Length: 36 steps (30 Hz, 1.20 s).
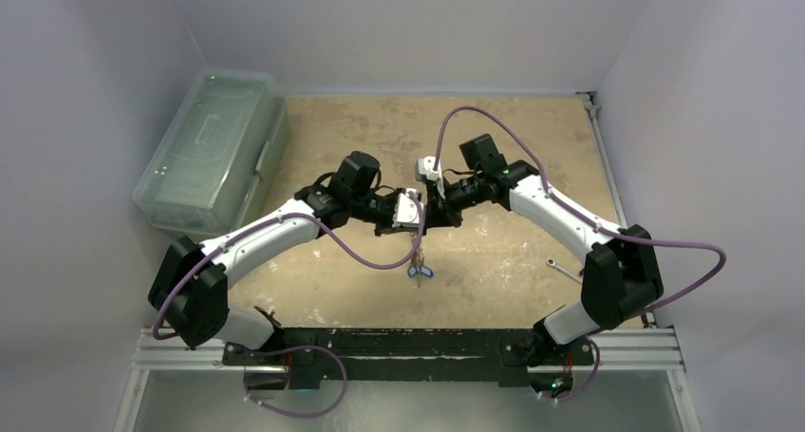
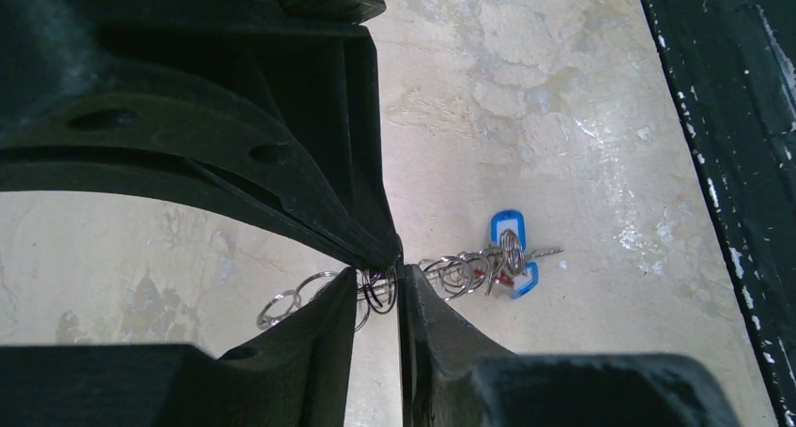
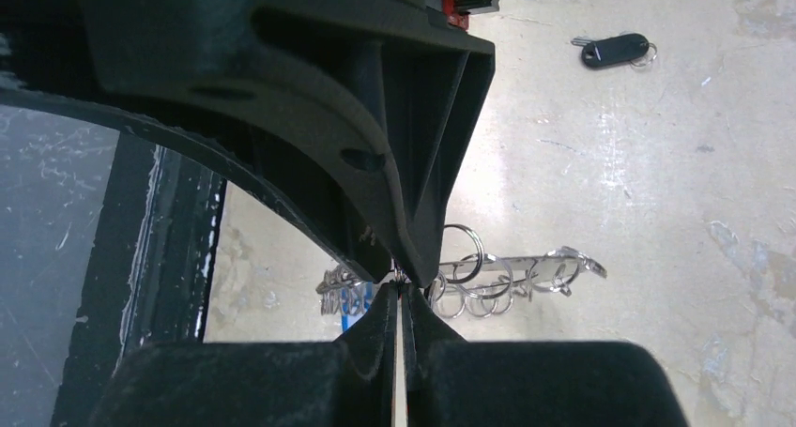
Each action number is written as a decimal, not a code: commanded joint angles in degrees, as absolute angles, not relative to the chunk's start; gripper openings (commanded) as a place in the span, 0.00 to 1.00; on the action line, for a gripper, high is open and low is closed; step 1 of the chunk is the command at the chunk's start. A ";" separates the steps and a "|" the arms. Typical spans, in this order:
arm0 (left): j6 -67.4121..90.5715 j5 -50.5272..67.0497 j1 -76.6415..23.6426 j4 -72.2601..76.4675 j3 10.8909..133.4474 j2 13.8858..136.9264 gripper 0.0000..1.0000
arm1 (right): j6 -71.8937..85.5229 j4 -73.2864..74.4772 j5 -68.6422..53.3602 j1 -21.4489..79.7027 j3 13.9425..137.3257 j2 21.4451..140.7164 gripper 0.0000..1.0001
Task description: Remove the keys from the keyring
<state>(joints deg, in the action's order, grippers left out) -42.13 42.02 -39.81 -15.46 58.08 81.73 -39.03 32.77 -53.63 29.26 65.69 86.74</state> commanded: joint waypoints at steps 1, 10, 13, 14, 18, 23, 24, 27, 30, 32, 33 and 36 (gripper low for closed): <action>-43.68 39.69 -40.44 -16.99 60.79 82.66 0.18 | -38.47 32.75 -54.62 29.80 69.08 86.31 0.00; -41.03 36.59 -41.16 -14.74 60.75 83.52 0.00 | -37.62 33.06 -57.71 30.04 69.70 86.64 0.00; -35.98 42.59 -37.77 -11.50 60.03 82.68 0.00 | -37.96 33.04 -61.19 28.30 69.43 86.47 0.17; -33.48 46.19 -35.83 -9.14 59.17 82.16 0.00 | -38.35 32.90 -61.98 26.60 69.18 86.29 0.30; -26.54 54.93 -31.84 -1.38 56.32 80.46 0.00 | -39.32 31.27 -65.86 19.71 67.98 86.00 0.50; -21.59 58.77 -31.45 11.58 51.76 78.98 0.00 | -40.17 26.96 -68.41 18.96 64.43 85.90 0.51; -20.98 59.02 -31.45 12.82 51.28 78.93 0.00 | -39.27 24.68 -69.15 18.95 63.55 85.69 0.49; -19.14 58.92 -31.46 15.90 50.58 78.85 0.00 | -37.68 21.73 -71.25 19.04 63.05 85.03 0.39; -17.40 58.76 -31.46 18.18 50.07 78.84 0.00 | -37.44 21.62 -72.42 19.37 63.58 84.99 0.34; -15.52 58.55 -31.46 20.27 49.67 78.90 0.00 | -37.52 21.76 -72.51 19.61 63.57 85.07 0.34; -15.10 58.49 -31.46 20.64 49.66 78.97 0.00 | -37.48 21.69 -72.56 19.67 63.55 85.08 0.34; -12.53 58.06 -31.53 23.13 49.03 79.01 0.00 | -37.04 21.58 -73.05 20.38 63.99 85.08 0.33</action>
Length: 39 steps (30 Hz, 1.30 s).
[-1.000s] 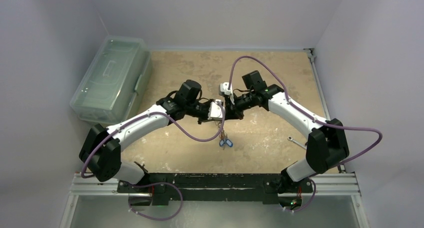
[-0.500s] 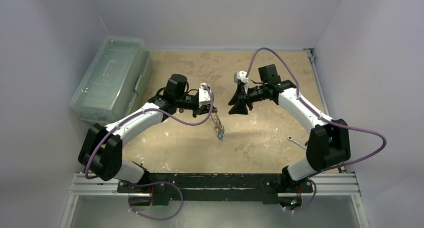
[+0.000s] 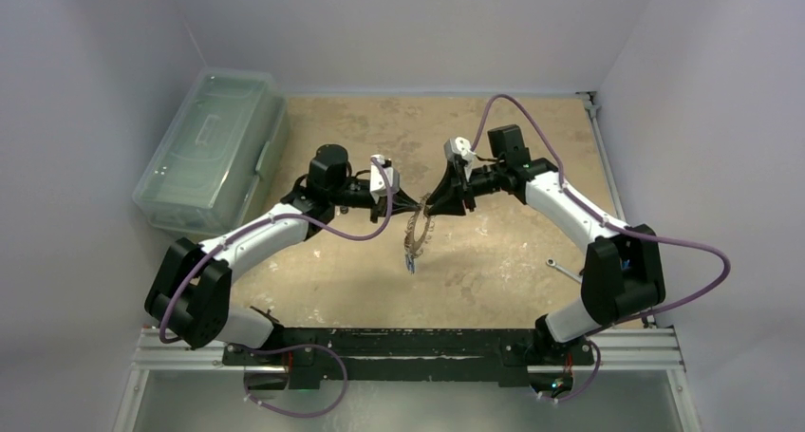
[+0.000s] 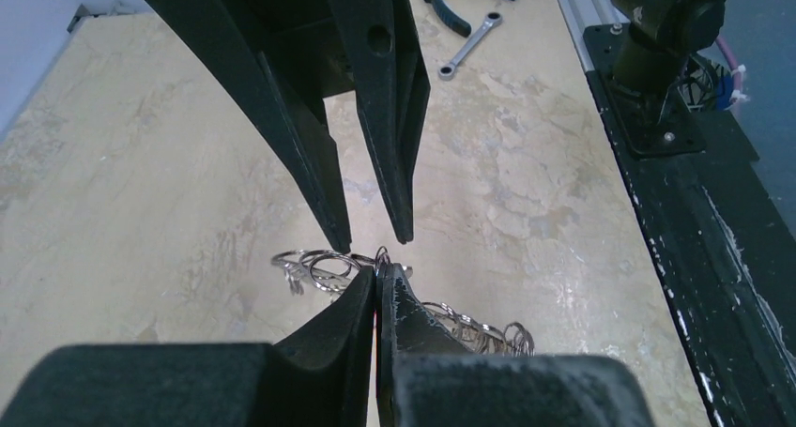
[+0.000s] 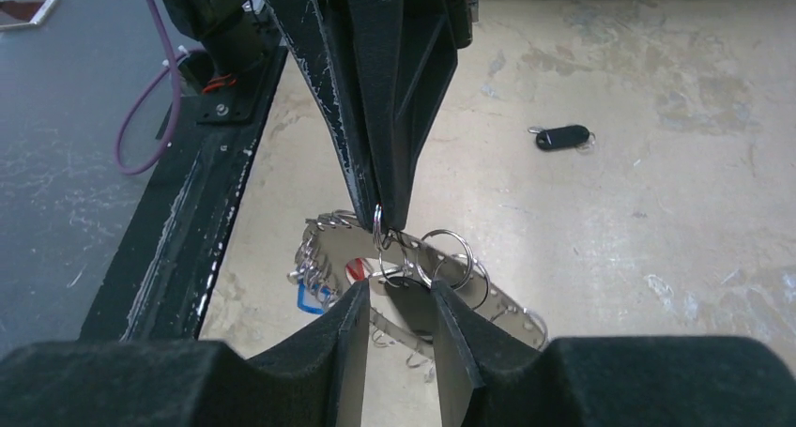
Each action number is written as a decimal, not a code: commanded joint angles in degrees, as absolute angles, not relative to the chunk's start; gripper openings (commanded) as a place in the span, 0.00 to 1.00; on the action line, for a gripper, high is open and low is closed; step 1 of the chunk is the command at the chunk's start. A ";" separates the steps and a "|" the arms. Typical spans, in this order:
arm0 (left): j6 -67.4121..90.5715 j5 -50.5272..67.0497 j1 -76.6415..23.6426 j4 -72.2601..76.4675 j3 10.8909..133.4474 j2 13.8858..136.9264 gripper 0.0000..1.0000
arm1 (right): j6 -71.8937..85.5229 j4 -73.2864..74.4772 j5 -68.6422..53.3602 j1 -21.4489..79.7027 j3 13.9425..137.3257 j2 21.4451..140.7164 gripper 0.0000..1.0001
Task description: Remove the keys from the keyring
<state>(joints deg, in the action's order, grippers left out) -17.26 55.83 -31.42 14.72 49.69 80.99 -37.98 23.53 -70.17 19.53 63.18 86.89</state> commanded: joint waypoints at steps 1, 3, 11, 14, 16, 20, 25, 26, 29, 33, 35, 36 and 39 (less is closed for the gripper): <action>-11.67 57.89 -31.54 24.02 48.79 79.01 0.00 | -36.84 21.49 -72.85 20.72 64.29 85.12 0.32; -10.73 57.64 -31.68 24.99 48.64 79.01 0.00 | -36.07 20.75 -72.61 21.16 64.76 85.37 0.26; -6.45 55.75 -31.73 28.61 48.05 78.90 0.00 | -33.67 17.00 -69.59 24.10 63.65 86.43 0.00; -5.07 55.40 -31.72 29.75 47.91 78.74 0.00 | -33.04 14.85 -66.19 25.00 61.93 86.70 0.00; -3.98 55.08 -31.73 30.66 47.79 78.87 0.00 | -31.52 12.95 -64.49 25.34 61.01 86.88 0.00; -3.99 55.08 -31.73 29.83 47.55 79.10 0.00 | -30.48 12.65 -65.83 25.44 61.54 86.71 0.00; -8.20 55.67 -30.50 24.28 47.61 78.53 0.00 | -32.87 15.96 -68.08 23.47 62.27 86.10 0.00; -9.26 56.06 -30.05 22.81 47.69 78.43 0.00 | -33.81 17.11 -67.86 23.38 62.50 85.94 0.00; -12.12 56.89 -29.05 19.16 47.94 78.16 0.00 | -36.08 20.26 -67.76 23.25 63.31 85.78 0.00; -11.90 57.36 -28.92 20.07 47.96 78.09 0.00 | -39.31 23.58 -68.89 23.29 64.28 85.83 0.30; -11.42 57.48 -28.92 20.71 47.90 78.30 0.00 | -39.91 23.78 -69.60 22.93 64.80 85.87 0.32; -11.27 57.48 -28.92 20.81 47.91 78.31 0.00 | -39.90 23.70 -70.01 22.79 64.92 85.95 0.32; -10.99 57.52 -28.92 20.83 47.96 78.14 0.00 | -39.90 23.32 -71.63 22.85 65.12 86.17 0.32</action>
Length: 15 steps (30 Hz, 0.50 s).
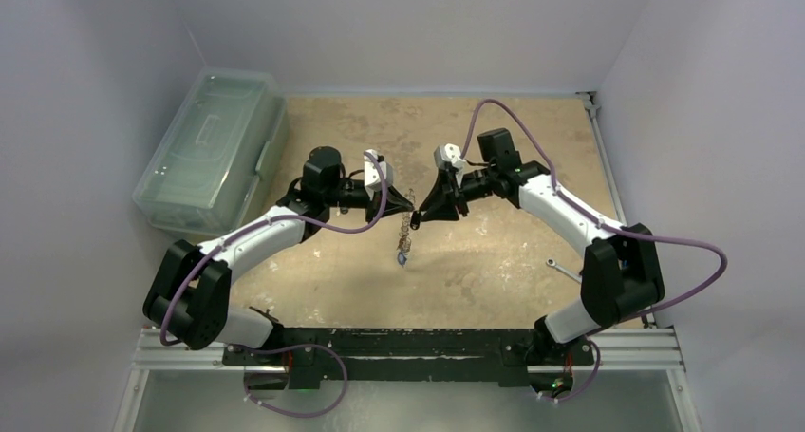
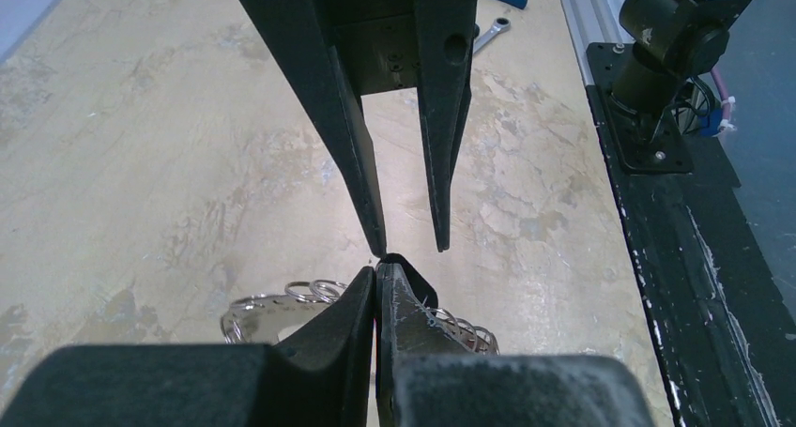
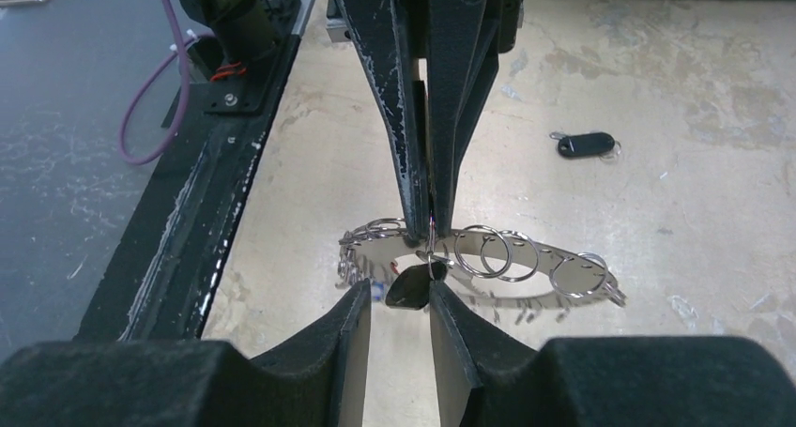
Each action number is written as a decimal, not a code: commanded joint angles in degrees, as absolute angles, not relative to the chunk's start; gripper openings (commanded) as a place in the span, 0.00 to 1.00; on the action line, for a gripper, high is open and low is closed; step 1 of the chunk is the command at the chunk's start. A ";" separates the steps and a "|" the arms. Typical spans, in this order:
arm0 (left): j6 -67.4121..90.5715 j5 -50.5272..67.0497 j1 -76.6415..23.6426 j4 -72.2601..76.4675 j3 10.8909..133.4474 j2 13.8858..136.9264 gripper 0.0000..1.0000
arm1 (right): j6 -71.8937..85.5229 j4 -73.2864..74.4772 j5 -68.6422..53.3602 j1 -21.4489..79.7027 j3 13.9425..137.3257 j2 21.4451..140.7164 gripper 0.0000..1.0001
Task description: Remove the keys from the keyring
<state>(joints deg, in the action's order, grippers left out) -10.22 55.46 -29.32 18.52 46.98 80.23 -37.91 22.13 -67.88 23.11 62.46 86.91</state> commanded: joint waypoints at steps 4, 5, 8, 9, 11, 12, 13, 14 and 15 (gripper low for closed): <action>-10.24 57.57 -28.92 21.44 47.84 78.12 0.00 | -37.22 19.71 -72.55 22.90 65.04 86.64 0.33; -10.01 57.57 -28.92 21.66 47.87 78.18 0.00 | -36.64 19.05 -72.67 23.07 65.18 86.76 0.33; -9.39 57.57 -28.92 22.45 47.79 78.31 0.00 | -35.88 18.33 -72.19 23.77 65.88 87.40 0.32; -9.22 57.57 -28.92 22.56 47.89 78.31 0.00 | -35.69 17.98 -71.95 24.06 65.87 87.49 0.32; -8.86 57.56 -28.92 22.82 47.90 78.38 0.00 | -34.57 16.33 -71.49 24.32 65.35 87.82 0.33; -8.73 57.61 -28.92 22.92 47.90 78.40 0.00 | -33.94 15.28 -71.27 24.36 65.00 87.95 0.32; -8.62 57.60 -28.95 23.05 47.90 78.37 0.00 | -33.29 14.28 -71.04 24.49 64.63 88.04 0.32; -8.49 57.57 -28.96 23.21 47.90 78.39 0.00 | -32.70 13.31 -70.95 24.47 64.32 88.18 0.32; -8.26 57.57 -28.94 23.35 47.90 78.40 0.00 | -32.25 12.55 -70.85 24.54 63.99 88.30 0.32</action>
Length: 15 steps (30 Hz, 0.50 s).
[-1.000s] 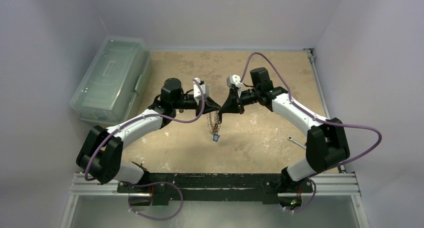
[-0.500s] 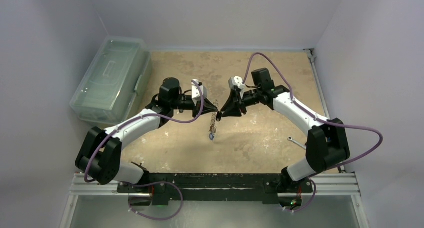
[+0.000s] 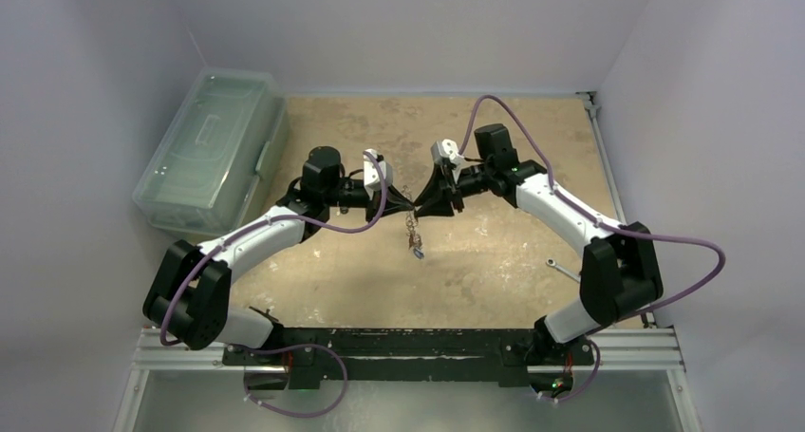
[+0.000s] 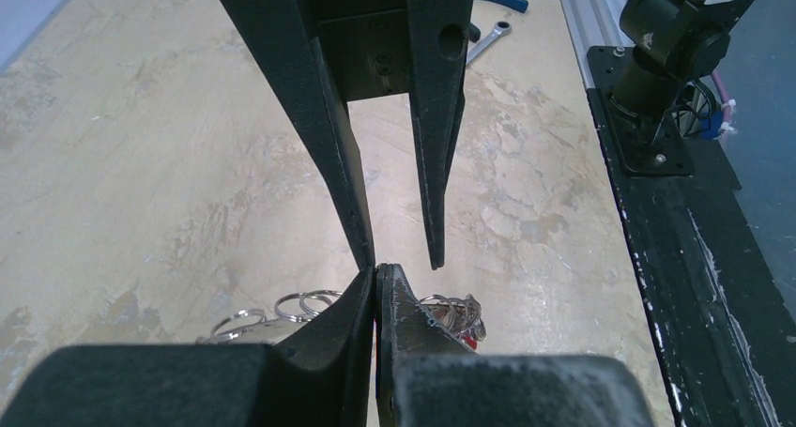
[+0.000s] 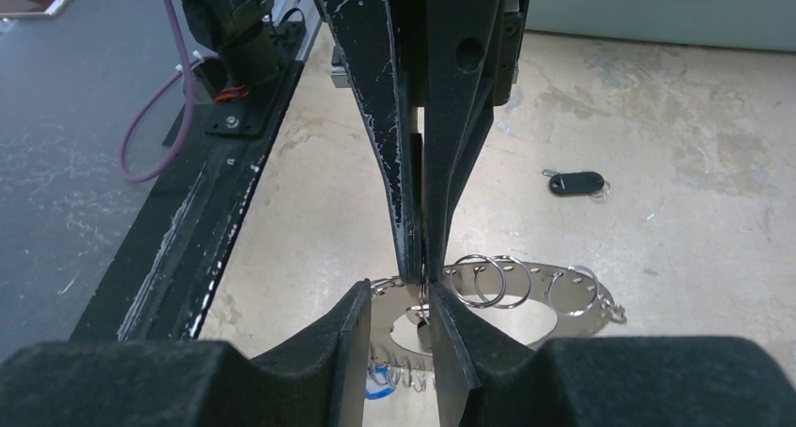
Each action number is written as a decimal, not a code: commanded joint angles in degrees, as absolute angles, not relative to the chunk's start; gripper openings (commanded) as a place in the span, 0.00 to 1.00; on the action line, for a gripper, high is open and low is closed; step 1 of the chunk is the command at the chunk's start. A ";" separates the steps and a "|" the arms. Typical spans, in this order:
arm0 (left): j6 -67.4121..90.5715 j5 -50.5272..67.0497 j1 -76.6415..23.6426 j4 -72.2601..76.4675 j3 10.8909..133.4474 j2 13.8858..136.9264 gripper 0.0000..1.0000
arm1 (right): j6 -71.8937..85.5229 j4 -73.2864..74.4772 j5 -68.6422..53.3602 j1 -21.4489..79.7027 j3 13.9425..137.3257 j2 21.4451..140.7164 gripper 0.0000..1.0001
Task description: Remove the keys from the keyring
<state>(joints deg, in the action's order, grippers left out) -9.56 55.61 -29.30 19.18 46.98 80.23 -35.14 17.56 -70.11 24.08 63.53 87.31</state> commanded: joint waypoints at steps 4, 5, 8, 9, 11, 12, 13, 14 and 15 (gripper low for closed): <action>-7.44 57.56 -28.98 23.88 47.93 78.31 0.00 | -31.82 11.37 -70.19 24.96 63.34 88.59 0.30; -7.32 57.57 -28.95 23.90 47.91 78.23 0.00 | -31.82 11.23 -70.22 25.00 63.21 88.67 0.29; -6.81 57.47 -28.94 24.20 47.90 78.22 0.00 | -31.82 10.87 -70.05 25.20 63.03 88.81 0.30; -6.66 57.44 -28.98 24.28 47.92 78.18 0.00 | -31.89 10.77 -70.05 25.22 62.95 88.85 0.30; -6.59 57.48 -28.95 24.28 47.94 78.22 0.00 | -32.05 10.58 -70.05 25.31 62.61 88.86 0.29; -6.57 57.48 -28.94 24.33 47.96 78.22 0.00 | -32.14 10.48 -69.97 25.29 62.54 88.86 0.26; -6.51 57.48 -28.92 24.32 48.05 78.22 0.00 | -32.27 10.57 -69.84 25.29 62.45 88.86 0.23; -6.52 57.48 -28.92 24.33 48.00 78.22 0.00 | -32.46 10.62 -69.73 25.31 62.41 88.78 0.20; -6.38 57.44 -28.94 24.34 48.00 78.17 0.00 | -32.84 10.80 -69.59 25.24 62.34 88.81 0.19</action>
